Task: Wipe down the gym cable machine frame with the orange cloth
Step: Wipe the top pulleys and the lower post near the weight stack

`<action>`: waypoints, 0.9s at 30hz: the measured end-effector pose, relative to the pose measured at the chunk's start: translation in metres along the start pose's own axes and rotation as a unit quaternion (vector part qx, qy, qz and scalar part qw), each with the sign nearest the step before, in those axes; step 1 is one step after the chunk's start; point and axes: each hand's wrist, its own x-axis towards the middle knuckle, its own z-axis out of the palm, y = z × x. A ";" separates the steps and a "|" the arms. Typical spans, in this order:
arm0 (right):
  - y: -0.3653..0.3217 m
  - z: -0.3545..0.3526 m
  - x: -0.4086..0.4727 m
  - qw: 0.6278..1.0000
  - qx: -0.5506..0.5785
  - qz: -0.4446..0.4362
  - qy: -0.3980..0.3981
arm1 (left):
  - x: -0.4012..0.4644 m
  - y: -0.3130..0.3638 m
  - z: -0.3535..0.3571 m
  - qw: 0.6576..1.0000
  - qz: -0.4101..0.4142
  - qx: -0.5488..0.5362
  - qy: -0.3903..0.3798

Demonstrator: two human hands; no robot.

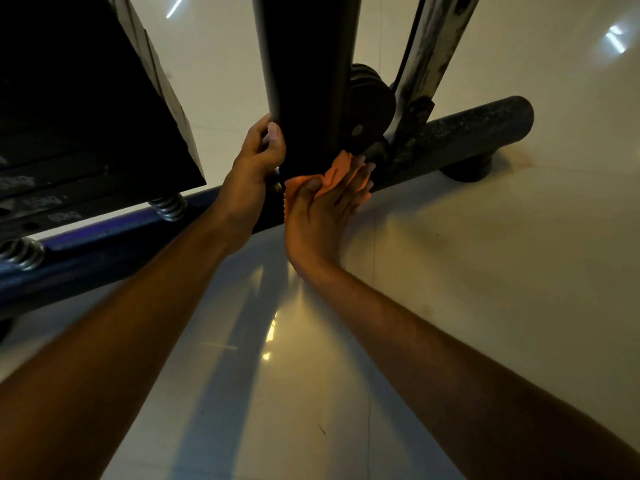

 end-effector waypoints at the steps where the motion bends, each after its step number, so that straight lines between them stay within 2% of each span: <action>1: 0.003 -0.002 0.001 1.000 -0.017 -0.017 -0.006 | 0.000 -0.001 0.000 1.000 0.003 0.001 -0.002; 3: 0.023 -0.016 0.005 0.987 -0.124 -0.101 -0.018 | -0.001 -0.002 0.001 1.000 0.008 -0.003 0.002; 6: 0.064 -0.045 0.023 0.922 -0.301 -0.241 -0.031 | -0.003 -0.002 0.000 1.000 0.016 0.006 -0.005; 8: 0.073 -0.056 0.027 0.908 -0.334 -0.249 -0.045 | -0.003 -0.003 -0.001 1.000 0.023 0.014 -0.011; 10: 0.063 -0.049 0.020 0.937 -0.290 -0.191 -0.048 | -0.003 -0.004 0.000 1.000 0.026 0.014 -0.010; 12: 0.036 -0.029 0.008 0.986 -0.145 -0.078 -0.038 | -0.005 -0.002 0.002 1.000 0.024 0.008 -0.006; 13: 0.019 -0.020 0.004 0.997 -0.065 -0.012 -0.028 | -0.005 -0.003 0.002 1.000 0.022 0.005 -0.004; 15: -0.008 -0.010 0.000 0.993 0.050 0.099 -0.028 | -0.004 -0.003 0.003 1.000 0.020 0.000 -0.015; 16: -0.014 -0.009 -0.002 0.990 0.066 0.123 -0.035 | -0.004 -0.002 0.003 1.000 0.019 -0.004 -0.018; 18: -0.008 -0.013 -0.003 0.994 0.033 0.088 -0.047 | -0.005 0.000 0.002 1.000 0.025 -0.006 -0.014; 20: 0.018 -0.021 -0.003 0.996 -0.062 -0.003 -0.061 | -0.007 0.002 0.002 1.000 0.029 -0.005 -0.008; 24: 0.059 -0.043 0.006 0.955 -0.260 -0.127 -0.057 | -0.008 0.004 0.002 1.000 0.024 -0.008 -0.013; 27: 0.066 -0.055 0.018 0.949 -0.271 -0.152 -0.044 | -0.008 0.007 -0.001 0.999 0.016 -0.012 -0.024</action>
